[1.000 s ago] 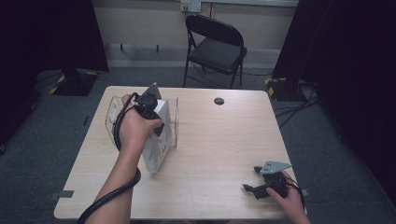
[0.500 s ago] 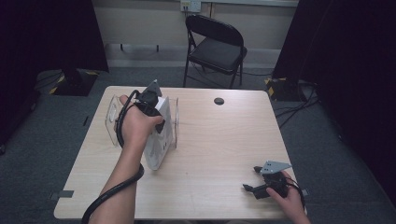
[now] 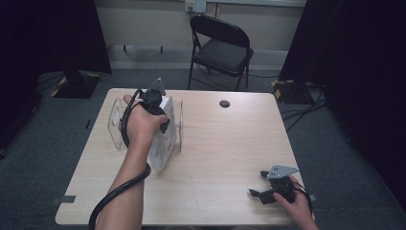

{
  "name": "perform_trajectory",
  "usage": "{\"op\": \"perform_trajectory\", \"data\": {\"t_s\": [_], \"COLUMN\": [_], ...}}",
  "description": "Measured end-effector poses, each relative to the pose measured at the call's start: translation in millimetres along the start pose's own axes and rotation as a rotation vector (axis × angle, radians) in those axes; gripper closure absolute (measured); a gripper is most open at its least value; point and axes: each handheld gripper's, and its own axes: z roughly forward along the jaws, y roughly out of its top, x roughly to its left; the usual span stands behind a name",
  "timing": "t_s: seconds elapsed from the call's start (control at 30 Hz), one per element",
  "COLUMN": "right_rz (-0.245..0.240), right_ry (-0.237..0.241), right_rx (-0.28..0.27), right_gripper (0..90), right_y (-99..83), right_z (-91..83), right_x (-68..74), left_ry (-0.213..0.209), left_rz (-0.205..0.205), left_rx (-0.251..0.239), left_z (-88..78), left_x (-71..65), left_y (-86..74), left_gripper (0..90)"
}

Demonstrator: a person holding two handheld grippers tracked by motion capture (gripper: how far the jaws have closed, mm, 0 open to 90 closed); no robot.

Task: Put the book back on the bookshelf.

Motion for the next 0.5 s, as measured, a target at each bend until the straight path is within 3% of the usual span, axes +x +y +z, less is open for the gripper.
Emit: {"op": "perform_trajectory", "data": {"t_s": [0.2, 0.33, 0.5], "right_rz": [-0.002, -0.002, -0.002], "right_ry": [0.0, 0.001, 0.001], "right_rx": [0.0, 0.0, 0.0], "right_gripper": [12.1, 12.1, 12.1], "right_y": [0.0, 0.0, 0.0], "right_z": [-0.1, -0.1, -0.1], "right_x": [-0.1, -0.1, -0.1], "left_ry": [0.009, 0.001, 0.022], "left_rz": [0.002, -0.02, -0.03], "left_rx": [-0.007, -0.009, -0.016], "left_z": [-0.6, 0.4, 4.2], "left_x": [-0.7, -1.0, 0.6], "left_y": [4.6, 6.8, 10.4], "left_gripper": [53.0, 53.0, 53.0]}}
